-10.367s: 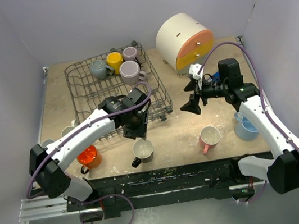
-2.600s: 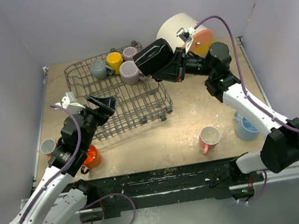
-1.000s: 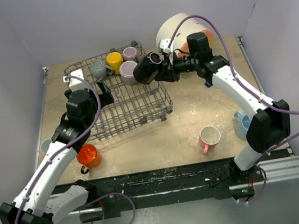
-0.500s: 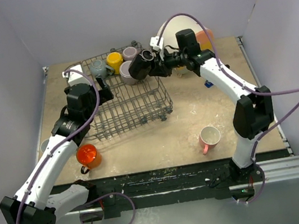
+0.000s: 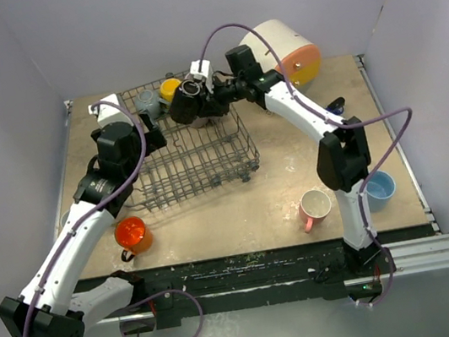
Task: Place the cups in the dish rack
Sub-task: Turn the cup upside down in the dish rack.
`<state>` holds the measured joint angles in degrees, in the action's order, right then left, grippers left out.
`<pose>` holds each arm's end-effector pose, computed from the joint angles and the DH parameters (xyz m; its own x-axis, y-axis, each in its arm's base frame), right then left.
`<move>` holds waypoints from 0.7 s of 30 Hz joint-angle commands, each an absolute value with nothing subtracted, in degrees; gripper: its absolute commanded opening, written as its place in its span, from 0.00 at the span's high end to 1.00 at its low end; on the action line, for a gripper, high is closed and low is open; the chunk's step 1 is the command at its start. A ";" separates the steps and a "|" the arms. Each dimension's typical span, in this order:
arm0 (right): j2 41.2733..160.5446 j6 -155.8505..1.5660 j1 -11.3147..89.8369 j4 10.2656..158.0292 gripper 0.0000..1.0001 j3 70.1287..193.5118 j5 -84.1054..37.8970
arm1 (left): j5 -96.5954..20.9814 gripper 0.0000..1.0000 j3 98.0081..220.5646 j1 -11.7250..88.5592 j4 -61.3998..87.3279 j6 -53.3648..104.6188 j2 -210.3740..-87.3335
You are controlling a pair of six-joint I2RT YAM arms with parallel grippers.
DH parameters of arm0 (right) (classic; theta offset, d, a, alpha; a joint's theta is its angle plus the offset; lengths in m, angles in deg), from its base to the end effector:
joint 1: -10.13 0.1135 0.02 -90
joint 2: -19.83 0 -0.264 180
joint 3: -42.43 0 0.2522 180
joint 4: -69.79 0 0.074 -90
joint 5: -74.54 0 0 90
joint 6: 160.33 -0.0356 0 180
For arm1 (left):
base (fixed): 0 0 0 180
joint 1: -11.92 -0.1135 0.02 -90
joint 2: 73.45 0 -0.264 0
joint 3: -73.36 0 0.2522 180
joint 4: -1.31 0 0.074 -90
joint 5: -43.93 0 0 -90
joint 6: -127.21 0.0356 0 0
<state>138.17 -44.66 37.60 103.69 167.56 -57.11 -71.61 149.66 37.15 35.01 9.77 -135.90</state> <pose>0.4197 0.2449 0.3298 0.0123 -0.3584 -0.9335 -0.9589 0.2605 -0.1126 0.2260 -0.0895 0.3719 -0.2808 -0.3273 -0.9022 -0.1258 0.9445 -0.3035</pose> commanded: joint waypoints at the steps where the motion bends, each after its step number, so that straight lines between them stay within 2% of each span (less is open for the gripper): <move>1: 139.48 -45.09 39.88 100.88 1.00 176.85 -56.23 | -75.92 0.01 152.59 36.79 35.29 11.03 -133.46; 14: 151.80 -59.17 44.38 89.26 1.00 186.82 -44.89 | -79.92 0.01 154.21 36.79 35.81 15.65 -132.25; 21: 156.57 -60.46 46.37 80.50 1.00 187.38 -39.43 | -79.69 0.01 155.41 36.58 37.67 16.26 -134.26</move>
<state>157.56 -58.23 45.36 93.42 182.92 -42.88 -78.82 152.66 37.04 37.44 14.33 -133.72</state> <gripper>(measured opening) 0.178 0.992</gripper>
